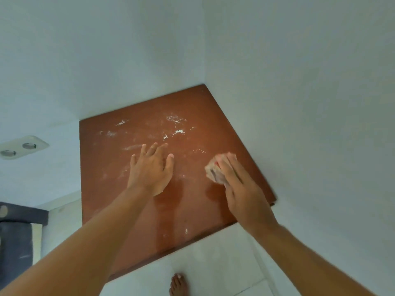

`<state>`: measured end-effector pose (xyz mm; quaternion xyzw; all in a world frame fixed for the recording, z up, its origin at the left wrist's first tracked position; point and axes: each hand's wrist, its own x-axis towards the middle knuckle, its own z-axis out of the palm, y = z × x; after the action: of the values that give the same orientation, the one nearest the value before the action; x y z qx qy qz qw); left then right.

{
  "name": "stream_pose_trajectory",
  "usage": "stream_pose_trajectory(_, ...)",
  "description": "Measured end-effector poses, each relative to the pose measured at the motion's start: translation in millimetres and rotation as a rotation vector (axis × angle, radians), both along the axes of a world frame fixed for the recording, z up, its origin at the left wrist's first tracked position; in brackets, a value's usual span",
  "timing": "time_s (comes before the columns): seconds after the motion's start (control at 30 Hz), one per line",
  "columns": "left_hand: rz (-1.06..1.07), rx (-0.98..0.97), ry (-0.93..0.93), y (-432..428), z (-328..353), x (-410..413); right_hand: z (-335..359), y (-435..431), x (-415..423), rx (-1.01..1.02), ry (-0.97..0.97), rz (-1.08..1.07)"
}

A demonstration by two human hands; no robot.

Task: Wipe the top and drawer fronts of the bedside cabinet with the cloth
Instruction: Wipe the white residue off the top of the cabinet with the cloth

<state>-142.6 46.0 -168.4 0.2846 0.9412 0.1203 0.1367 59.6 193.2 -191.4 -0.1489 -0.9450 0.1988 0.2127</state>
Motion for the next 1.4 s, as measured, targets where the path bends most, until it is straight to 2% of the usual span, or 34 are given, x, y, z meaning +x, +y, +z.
stream_pose_trajectory(0.07,0.001,-0.005,-0.009,5,5,-33,5,14,-68,-0.042,0.006,-0.007)
stream_pose_trajectory(0.23,-0.05,-0.033,-0.035,24,6,-121,13,45,-229,-0.151,-0.167,-0.003)
stream_pose_trajectory(0.37,-0.102,-0.088,-0.031,42,-11,-185,5,60,-313,-0.208,-0.29,0.015)
stream_pose_trajectory(0.5,-0.122,-0.194,-0.032,55,-37,-231,-21,69,-359,-0.057,-0.446,-0.001)
stream_pose_trajectory(0.73,-0.161,-0.291,0.014,58,-53,-228,-54,62,-368,-0.007,-0.621,-0.053)
stream_pose_trajectory(0.97,-0.166,-0.35,-0.017,60,-50,-230,-53,60,-356,-0.022,-0.655,-0.038)
stream_pose_trajectory(1.3,-0.115,-0.432,-0.047,68,-33,-222,-51,28,-224,-0.026,-0.617,-0.02)
stream_pose_trajectory(1.4,-0.118,-0.373,-0.001,66,-34,-195,-52,17,-173,-0.011,-0.623,-0.021)
